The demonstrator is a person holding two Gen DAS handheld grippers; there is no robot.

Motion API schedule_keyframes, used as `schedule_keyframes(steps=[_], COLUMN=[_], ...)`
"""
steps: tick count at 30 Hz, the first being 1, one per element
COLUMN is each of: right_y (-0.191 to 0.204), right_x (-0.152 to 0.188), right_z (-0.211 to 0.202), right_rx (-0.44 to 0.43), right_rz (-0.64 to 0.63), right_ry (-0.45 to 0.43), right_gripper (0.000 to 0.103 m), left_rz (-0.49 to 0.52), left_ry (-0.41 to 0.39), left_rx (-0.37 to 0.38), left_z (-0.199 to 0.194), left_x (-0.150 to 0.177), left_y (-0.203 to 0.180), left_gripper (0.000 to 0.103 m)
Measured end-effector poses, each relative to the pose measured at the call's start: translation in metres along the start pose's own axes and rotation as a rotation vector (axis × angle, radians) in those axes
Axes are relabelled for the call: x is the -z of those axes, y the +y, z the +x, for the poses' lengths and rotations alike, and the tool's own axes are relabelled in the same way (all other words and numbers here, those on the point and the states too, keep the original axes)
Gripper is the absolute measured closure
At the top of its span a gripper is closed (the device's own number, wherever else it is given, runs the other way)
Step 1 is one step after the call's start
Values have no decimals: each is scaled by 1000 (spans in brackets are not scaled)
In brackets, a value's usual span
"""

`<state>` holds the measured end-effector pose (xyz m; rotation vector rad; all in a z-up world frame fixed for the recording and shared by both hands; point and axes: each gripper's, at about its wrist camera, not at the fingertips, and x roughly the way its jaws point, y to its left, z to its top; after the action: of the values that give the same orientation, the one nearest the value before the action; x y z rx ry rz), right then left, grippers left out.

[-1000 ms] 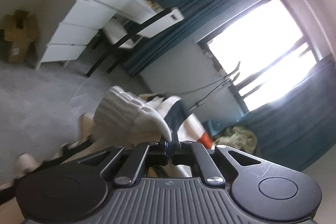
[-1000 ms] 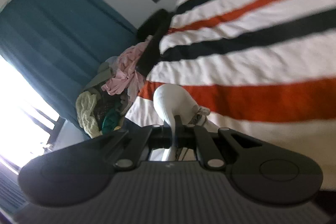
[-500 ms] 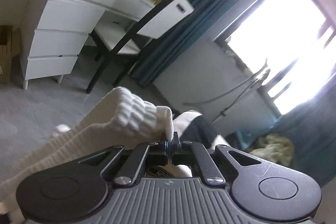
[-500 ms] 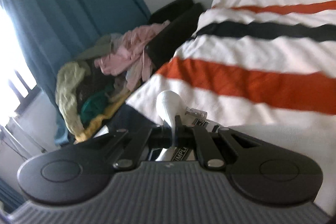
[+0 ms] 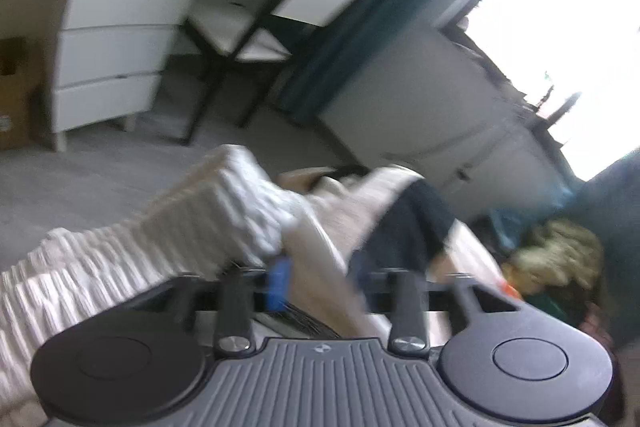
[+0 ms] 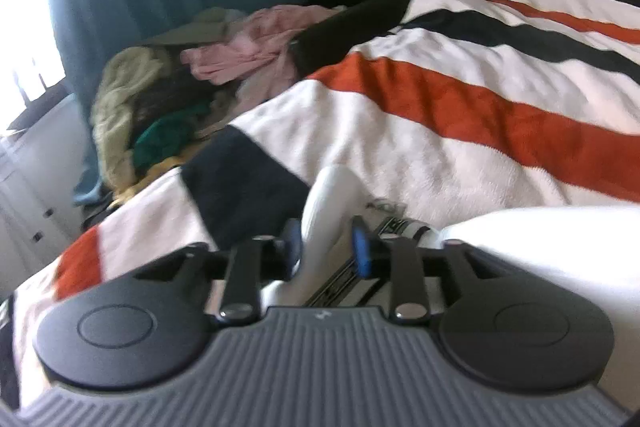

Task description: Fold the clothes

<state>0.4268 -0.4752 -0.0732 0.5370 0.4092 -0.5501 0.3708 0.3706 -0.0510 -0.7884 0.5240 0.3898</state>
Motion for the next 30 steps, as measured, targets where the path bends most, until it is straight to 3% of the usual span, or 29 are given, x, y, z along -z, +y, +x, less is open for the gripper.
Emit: schedule_keyframes(steps=[2,3,8,13,15,16,18,19,24,28,30], right_y=[-9,-13,-51,-108,-129,-136,-146,-151,-173,-166,-160], right_x=[-1,-1,-1,2,6,8,17,23,52,54,56], right_z=[-28,-42,-114,-168,-185,-190,-197,-198,-187,-177,-166], right_rx=[-56,-84,-173,-222,-260,-278,-320,-339,-375,-399,-399], right_rz=[14,22,111,265,346,364,388,408,573,498,476], right_ry=[-4,-6,14,146,188,213,266,293,410,424,426], right_gripper=[37,34,34,32,37,38,53,55,56,56,56], left_rz=[28,32,-23,-156,-207,-232,-269,-293,-444,-562,-543], left_ry=[-1,0,12,71,128,157,195,194,194,151,110], left_rx=[41,55,147,141,134,130,114,101,39,70,93], left_z=[-19,-30,-97,-153,-163,-168,-176,-177,-168,-158,-153], left_x=[7,13,54,101,117,126,139,142,155,156,153], left_y=[-3,-3,7,29,35,38,43,48,80,109,108], left_gripper=[35,29,21,20,13,13,13,13,15,18,18])
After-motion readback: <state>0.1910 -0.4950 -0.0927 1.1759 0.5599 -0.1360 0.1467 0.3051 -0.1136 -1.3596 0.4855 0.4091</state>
